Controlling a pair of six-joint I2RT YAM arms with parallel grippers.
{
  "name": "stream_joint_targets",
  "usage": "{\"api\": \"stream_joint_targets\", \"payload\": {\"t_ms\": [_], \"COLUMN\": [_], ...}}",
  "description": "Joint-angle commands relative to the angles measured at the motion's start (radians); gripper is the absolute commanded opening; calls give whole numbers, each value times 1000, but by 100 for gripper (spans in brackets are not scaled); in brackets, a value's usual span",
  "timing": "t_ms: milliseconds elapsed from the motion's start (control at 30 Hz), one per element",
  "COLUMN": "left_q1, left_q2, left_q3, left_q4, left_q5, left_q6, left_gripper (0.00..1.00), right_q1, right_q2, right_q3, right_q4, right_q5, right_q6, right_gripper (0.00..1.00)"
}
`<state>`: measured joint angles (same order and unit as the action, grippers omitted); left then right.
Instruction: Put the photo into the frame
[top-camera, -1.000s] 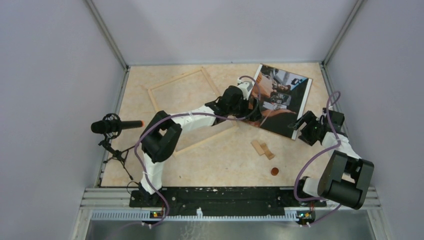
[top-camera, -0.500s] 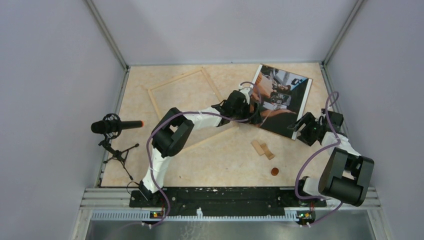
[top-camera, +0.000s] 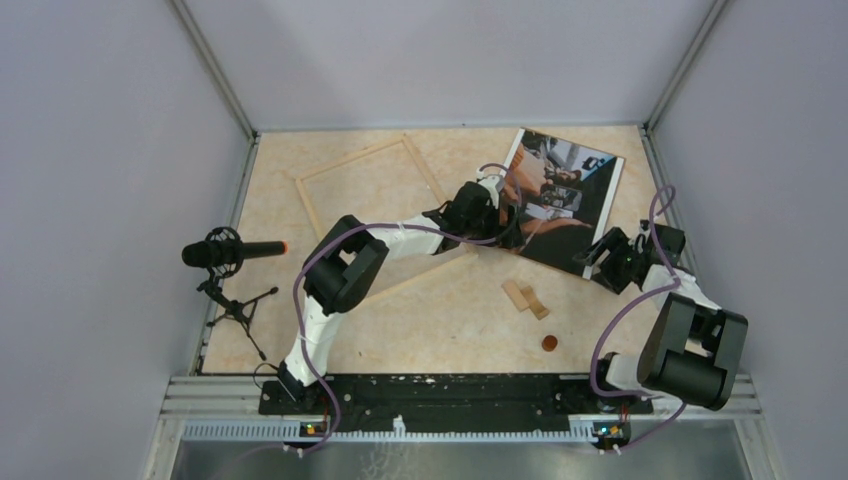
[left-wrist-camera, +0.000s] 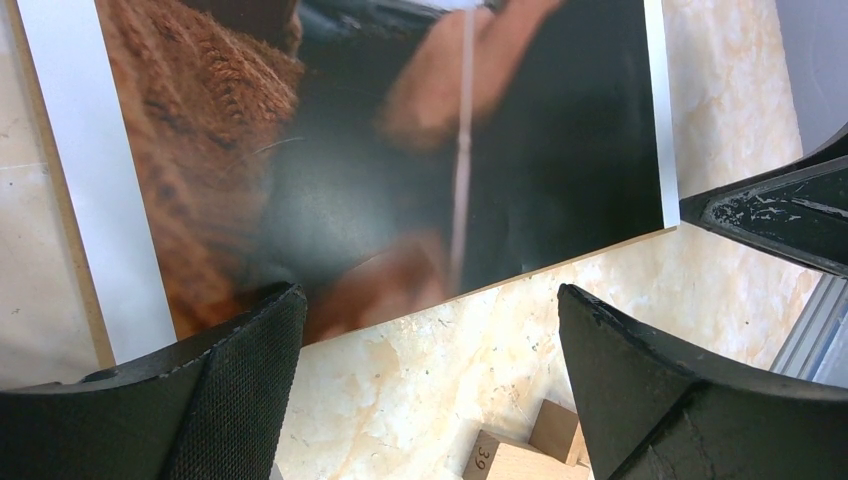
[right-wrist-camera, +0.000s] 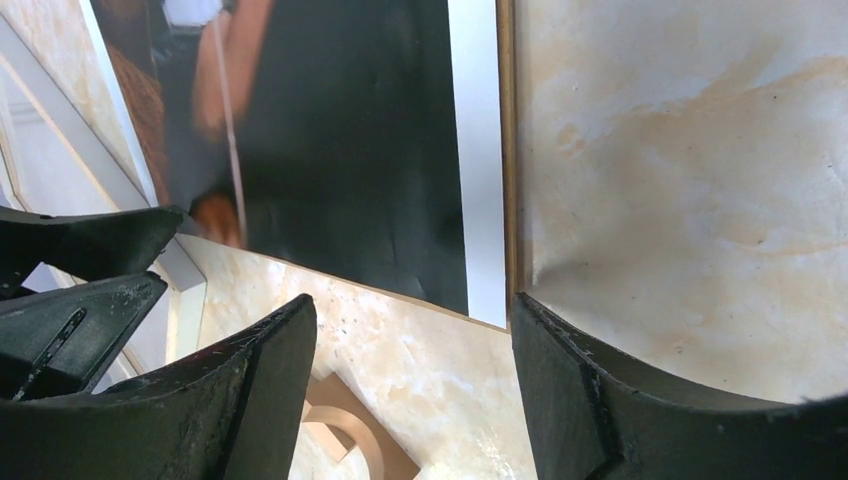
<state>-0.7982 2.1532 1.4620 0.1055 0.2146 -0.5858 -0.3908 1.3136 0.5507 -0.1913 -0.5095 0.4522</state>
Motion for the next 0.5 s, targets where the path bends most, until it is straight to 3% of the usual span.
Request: {"api": "stream_joint_targets", "payload": {"t_ms": [0,467], "left_q1": [1,1], "left_q2": [3,10], "left_q3": [-18,-18], "left_q4": [-4,-7], "left_q5": [-8,-8], "left_q6": [-10,-6], "left_gripper": [99,99], "right_q1": [-4,-5], "right_q2": [-43,-13], "right_q3": [15,4], "right_q4": [21,76], "right_q5": [-53,-52], "right_q6": [-11,19], "right_gripper": [69,70]}}
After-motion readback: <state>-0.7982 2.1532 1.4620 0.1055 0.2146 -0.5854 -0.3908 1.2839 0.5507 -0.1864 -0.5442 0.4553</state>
